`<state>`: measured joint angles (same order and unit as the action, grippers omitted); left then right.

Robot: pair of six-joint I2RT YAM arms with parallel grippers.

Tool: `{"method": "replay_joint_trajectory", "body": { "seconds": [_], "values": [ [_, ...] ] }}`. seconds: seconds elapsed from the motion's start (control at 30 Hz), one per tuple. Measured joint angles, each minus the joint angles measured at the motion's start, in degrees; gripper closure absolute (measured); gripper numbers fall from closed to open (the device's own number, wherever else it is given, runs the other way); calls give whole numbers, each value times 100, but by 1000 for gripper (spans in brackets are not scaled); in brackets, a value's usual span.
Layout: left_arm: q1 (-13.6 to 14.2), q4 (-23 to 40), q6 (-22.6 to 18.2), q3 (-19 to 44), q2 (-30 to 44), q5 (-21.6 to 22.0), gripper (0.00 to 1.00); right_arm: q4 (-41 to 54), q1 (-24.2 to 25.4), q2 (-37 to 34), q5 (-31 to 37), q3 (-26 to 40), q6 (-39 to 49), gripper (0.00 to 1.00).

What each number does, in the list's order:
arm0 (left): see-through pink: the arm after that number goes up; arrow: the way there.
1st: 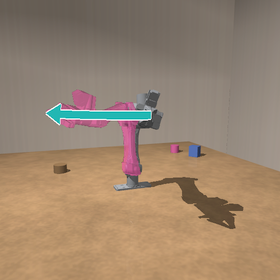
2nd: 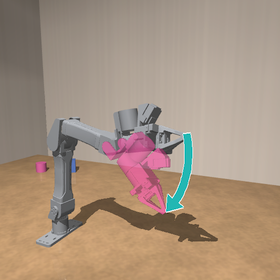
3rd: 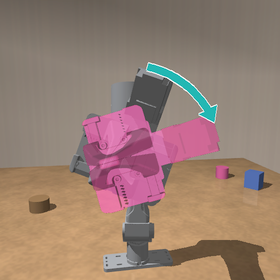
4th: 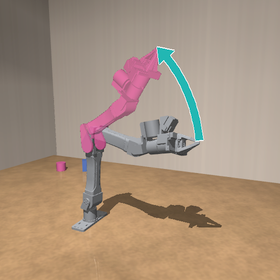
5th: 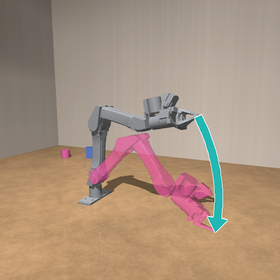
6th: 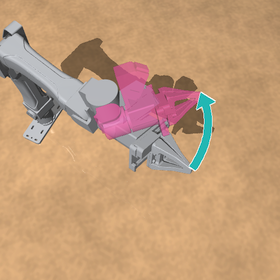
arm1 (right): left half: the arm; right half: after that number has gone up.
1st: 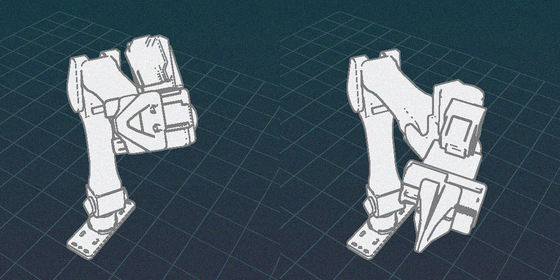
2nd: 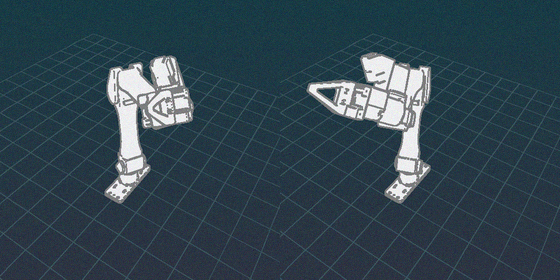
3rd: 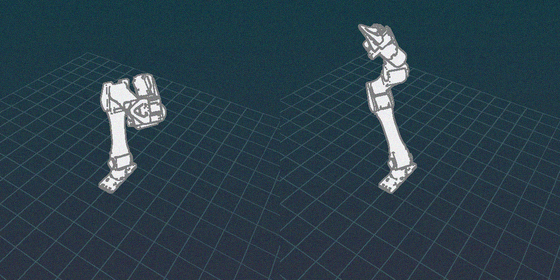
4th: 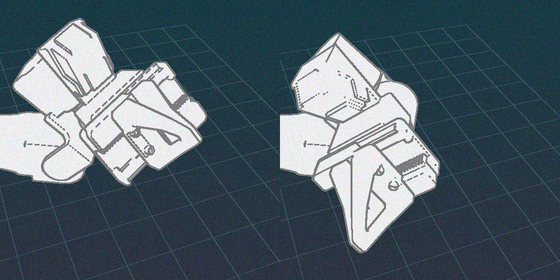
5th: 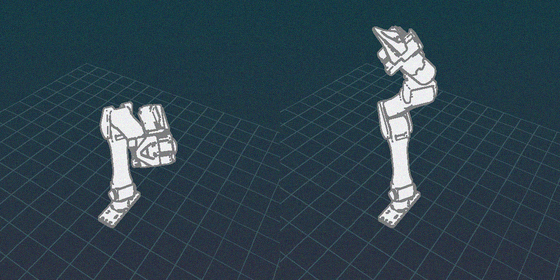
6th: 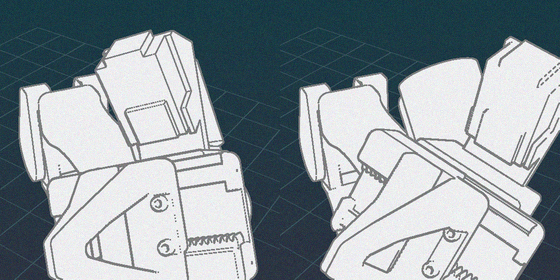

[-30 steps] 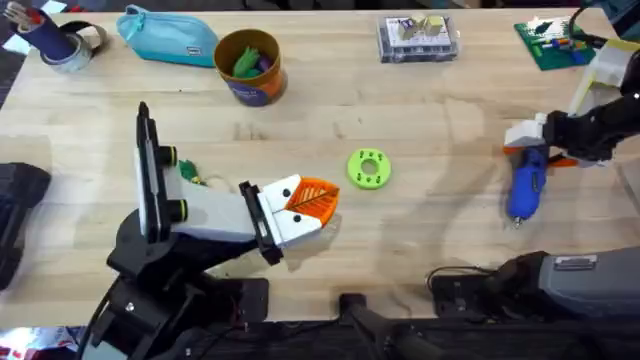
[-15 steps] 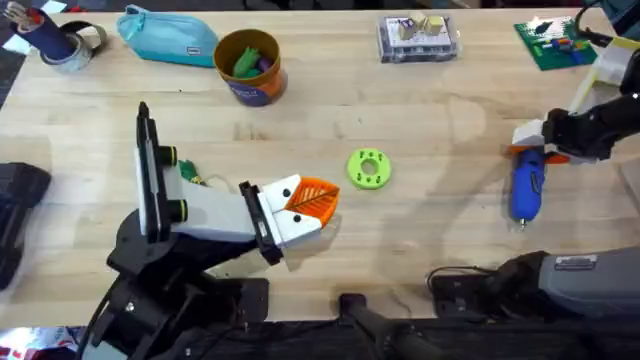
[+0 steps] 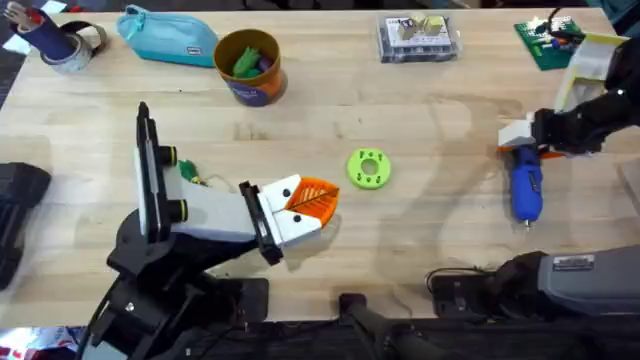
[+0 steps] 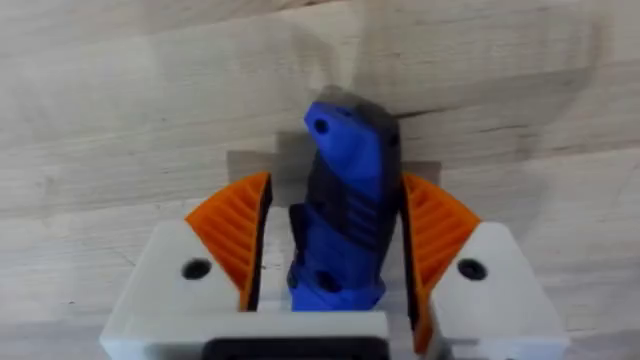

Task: Pick up the gripper from the table and insert it into the empty holder that is missing its gripper. Then pick up a screw, insert it into the mounting hole, and use the screwdriver to tighten it. Finally, clean up the table by picking up the vegetable and placing it into the bucket.

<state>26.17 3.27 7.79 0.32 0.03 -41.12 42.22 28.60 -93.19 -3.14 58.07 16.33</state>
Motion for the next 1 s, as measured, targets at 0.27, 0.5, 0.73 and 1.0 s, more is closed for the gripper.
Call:
{"method": "replay_joint_trajectory", "body": {
  "seconds": [0.27,0.5,0.73,1.0],
  "values": [
    [0,0,0,0,2,0,985,-11,-19,-1,54,-3,252,349],
    [0,0,0,0,1,0,985,-14,-19,0,131,-8,1109,183],
    [0,0,0,0,0,0,985,159,-19,-4,203,-14,1657,176],
    [0,0,0,0,0,0,985,62,-30,-63,226,-21,1757,322]
  ]
}}
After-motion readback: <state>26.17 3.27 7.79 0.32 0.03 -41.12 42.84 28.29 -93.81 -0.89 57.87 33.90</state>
